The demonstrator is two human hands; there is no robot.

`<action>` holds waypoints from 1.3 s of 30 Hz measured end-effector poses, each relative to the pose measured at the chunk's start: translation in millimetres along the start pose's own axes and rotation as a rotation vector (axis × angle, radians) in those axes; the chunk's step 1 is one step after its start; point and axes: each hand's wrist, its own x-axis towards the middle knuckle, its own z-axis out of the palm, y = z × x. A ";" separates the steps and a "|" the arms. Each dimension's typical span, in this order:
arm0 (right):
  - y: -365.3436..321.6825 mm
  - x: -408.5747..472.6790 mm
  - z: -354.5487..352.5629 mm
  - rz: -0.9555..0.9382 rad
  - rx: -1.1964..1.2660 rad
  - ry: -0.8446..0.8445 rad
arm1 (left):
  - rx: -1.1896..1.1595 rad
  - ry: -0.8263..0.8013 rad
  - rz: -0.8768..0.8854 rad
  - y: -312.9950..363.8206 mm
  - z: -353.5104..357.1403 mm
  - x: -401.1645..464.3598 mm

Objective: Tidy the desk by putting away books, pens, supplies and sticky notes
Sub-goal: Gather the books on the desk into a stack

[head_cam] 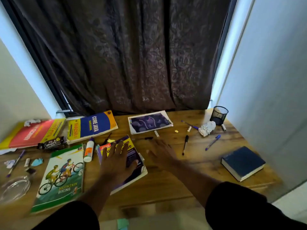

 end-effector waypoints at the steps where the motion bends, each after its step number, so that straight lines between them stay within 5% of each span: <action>1: -1.6 -1.1 5.4 0.018 0.048 -0.052 | -0.034 -0.097 -0.061 0.8 7.3 -1.7; 9: -9.1 -6.1 46.9 0.140 0.424 -0.270 | -0.257 -0.202 -0.329 -0.6 48.7 -23.2; 16: 0.0 4.6 71.6 0.204 0.527 -0.253 | -0.568 -0.074 -0.803 -3.7 62.9 -30.2; 24: -4.2 10.6 87.8 0.274 0.490 -0.202 | -0.943 -0.077 -1.144 -32.1 56.6 -2.5; 29: -3.6 19.1 84.0 0.321 0.466 -0.205 | -1.220 -0.076 -1.198 -51.4 54.8 0.0; 39: -10.6 22.4 77.4 0.386 0.492 -0.181 | -1.532 0.128 -1.014 -29.6 34.0 0.6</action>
